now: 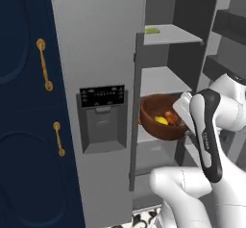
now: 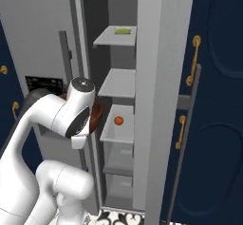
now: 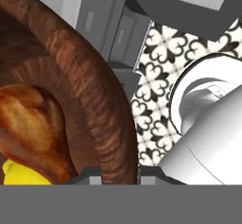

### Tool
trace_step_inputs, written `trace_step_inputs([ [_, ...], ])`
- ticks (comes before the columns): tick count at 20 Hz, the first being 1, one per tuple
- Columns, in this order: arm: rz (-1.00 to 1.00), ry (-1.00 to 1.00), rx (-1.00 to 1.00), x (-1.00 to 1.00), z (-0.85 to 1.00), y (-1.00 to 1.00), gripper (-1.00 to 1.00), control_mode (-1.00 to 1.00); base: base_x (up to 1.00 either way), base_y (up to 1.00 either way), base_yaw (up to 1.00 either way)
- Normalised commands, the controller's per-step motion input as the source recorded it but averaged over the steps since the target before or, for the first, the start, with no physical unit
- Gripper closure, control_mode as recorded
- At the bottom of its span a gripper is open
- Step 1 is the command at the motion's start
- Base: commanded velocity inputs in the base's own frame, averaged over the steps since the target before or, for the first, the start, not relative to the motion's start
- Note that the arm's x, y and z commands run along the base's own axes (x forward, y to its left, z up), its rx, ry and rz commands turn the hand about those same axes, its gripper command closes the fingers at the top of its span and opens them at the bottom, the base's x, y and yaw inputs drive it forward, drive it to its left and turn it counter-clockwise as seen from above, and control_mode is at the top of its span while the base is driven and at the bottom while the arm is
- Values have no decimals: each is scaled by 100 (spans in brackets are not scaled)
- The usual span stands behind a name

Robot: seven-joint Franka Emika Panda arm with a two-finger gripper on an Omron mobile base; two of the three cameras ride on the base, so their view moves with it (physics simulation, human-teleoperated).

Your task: Pick the chicken drumstick and lemon from their plates and place them in the bowl. Then put the bowl in the fridge.

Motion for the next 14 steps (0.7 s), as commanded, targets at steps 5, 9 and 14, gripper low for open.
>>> trace_step_inputs([
  [5, 0, 0, 0, 0, 0, 0, 100, 100, 22, 17, -40],
  [9, 0, 0, 0, 0, 0, 0, 100, 100, 22, 12, -38],
  [14, 0, 0, 0, 0, 0, 0, 100, 100, 42, 43, -22],
])
